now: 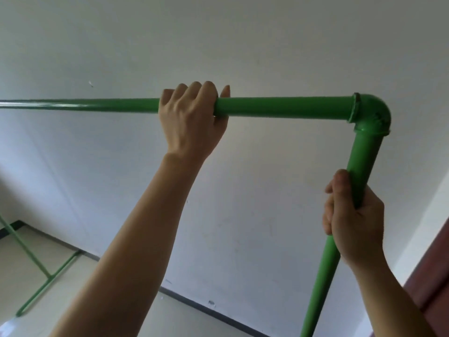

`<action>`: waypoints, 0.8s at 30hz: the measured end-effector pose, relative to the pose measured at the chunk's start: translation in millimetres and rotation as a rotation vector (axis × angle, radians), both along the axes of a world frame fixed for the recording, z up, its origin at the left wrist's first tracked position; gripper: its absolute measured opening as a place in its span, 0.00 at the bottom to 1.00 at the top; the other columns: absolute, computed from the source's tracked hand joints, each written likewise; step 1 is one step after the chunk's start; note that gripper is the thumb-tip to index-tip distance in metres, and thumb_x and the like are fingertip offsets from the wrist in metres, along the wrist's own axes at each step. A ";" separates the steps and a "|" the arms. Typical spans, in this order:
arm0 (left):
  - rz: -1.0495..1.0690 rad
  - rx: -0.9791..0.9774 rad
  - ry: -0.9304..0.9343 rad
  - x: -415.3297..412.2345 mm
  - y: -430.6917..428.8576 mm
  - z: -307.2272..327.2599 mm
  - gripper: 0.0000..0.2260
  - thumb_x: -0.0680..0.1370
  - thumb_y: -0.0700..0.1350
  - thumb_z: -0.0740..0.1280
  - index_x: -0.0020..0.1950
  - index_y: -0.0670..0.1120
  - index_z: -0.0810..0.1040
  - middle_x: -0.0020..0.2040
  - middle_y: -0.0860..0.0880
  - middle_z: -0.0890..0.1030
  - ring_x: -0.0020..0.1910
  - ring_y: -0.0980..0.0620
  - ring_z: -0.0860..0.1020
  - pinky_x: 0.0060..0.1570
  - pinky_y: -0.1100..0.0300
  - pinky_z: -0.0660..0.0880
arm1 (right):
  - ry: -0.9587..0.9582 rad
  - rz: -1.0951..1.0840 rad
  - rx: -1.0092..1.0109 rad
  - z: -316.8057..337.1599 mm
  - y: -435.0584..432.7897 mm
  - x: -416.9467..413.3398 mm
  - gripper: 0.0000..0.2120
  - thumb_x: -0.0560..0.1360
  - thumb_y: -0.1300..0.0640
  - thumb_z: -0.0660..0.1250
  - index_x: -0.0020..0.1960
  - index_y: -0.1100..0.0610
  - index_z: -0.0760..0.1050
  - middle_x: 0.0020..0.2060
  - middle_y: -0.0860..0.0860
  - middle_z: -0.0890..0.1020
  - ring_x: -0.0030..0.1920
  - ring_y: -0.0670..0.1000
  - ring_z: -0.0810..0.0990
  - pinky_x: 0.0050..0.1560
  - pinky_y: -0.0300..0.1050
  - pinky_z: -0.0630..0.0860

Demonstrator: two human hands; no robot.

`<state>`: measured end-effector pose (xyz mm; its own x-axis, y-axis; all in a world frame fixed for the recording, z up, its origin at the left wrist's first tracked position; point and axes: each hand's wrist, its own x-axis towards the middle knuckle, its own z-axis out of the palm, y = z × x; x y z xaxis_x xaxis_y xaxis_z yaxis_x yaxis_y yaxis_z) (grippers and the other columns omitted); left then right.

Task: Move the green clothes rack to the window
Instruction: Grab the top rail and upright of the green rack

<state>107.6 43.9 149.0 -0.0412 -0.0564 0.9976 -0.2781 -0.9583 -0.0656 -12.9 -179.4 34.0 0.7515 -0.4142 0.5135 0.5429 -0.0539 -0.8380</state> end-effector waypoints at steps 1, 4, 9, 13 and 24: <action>-0.009 0.007 0.013 -0.4 1.8 1.2 0.19 0.79 0.50 0.67 0.31 0.44 0.70 0.25 0.48 0.73 0.25 0.45 0.70 0.32 0.52 0.71 | 0.015 -0.008 0.028 0.8 4.2 0.4 0.27 0.73 0.31 0.65 0.34 0.54 0.67 0.18 0.46 0.67 0.17 0.45 0.65 0.20 0.38 0.64; -0.043 0.008 0.047 -4.1 15.0 4.8 0.18 0.79 0.48 0.68 0.31 0.44 0.70 0.24 0.48 0.72 0.25 0.46 0.69 0.32 0.53 0.70 | 0.009 0.041 0.096 4.6 22.5 1.5 0.29 0.72 0.33 0.67 0.33 0.56 0.61 0.19 0.46 0.63 0.17 0.46 0.61 0.20 0.38 0.58; -0.079 -0.033 0.092 -7.2 58.5 10.5 0.17 0.78 0.48 0.68 0.32 0.44 0.70 0.26 0.48 0.73 0.26 0.46 0.70 0.36 0.53 0.70 | -0.013 0.153 0.136 12.3 68.1 3.6 0.37 0.65 0.27 0.69 0.35 0.59 0.57 0.20 0.48 0.62 0.19 0.47 0.58 0.23 0.44 0.52; -0.072 -0.056 0.117 -6.7 106.1 21.4 0.16 0.79 0.49 0.67 0.34 0.44 0.71 0.29 0.47 0.75 0.30 0.47 0.69 0.40 0.52 0.71 | -0.040 0.184 0.121 22.1 112.2 12.3 0.31 0.72 0.36 0.68 0.36 0.60 0.57 0.21 0.50 0.61 0.19 0.48 0.58 0.22 0.45 0.52; 0.001 -0.148 0.235 24.0 214.8 4.8 0.14 0.79 0.49 0.65 0.38 0.42 0.72 0.34 0.43 0.77 0.36 0.42 0.73 0.49 0.49 0.71 | -0.005 0.358 0.053 5.1 215.8 59.7 0.20 0.76 0.43 0.67 0.34 0.52 0.65 0.22 0.49 0.66 0.19 0.47 0.62 0.21 0.37 0.61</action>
<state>131.6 258.8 153.8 0.1927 0.0904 0.9771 -0.2686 -0.9529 0.1411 46.8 36.3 39.2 0.8510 -0.1518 0.5027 0.5240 0.1837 -0.8317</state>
